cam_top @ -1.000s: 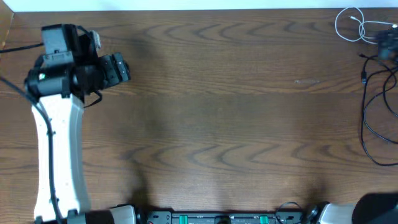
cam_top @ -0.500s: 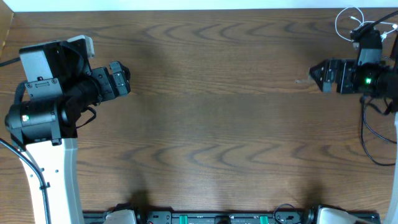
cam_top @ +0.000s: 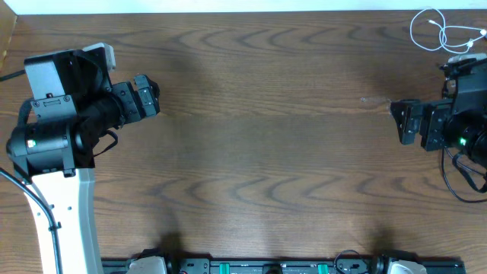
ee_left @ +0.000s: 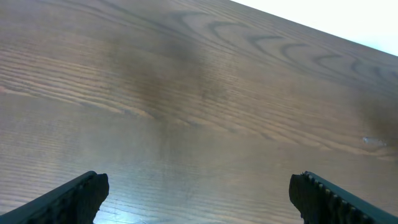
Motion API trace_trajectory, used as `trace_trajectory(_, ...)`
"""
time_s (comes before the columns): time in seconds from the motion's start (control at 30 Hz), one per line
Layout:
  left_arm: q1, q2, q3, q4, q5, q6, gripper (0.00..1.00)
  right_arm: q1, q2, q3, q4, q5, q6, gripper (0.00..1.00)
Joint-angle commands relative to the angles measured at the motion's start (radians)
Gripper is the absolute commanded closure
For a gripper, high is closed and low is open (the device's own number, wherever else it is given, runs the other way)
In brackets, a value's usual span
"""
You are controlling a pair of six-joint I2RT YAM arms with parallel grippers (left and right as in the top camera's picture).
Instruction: Untangle cables
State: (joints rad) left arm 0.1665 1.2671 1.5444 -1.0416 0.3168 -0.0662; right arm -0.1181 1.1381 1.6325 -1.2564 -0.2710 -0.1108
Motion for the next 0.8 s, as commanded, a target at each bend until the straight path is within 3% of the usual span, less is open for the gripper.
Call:
trace_trajectory(0.0, 0.0, 0.005, 0.01, -0.002, 0.012, 0.013, 0.02, 0.008, 0.0, 0.003, -0.005, 0.011, -0.01, 0.01)
trace_trajectory(0.5, 0.0, 0.005, 0.01, -0.002, 0.012, 0.013, 0.02, 0.008, 0.007, -0.019, -0.068, -0.075, -0.01, 0.01)
trace_trajectory(0.6, 0.0, 0.005, 0.01, -0.002, 0.012, 0.013, 0.02, 0.008, -0.027, -0.081, -0.06, -0.071, -0.01, 0.01)
trace_trajectory(0.77, 0.0, 0.005, 0.01, -0.002, 0.012, 0.013, 0.02, 0.012, -0.223, -0.417, 0.162, -0.052, -0.01, 0.01)
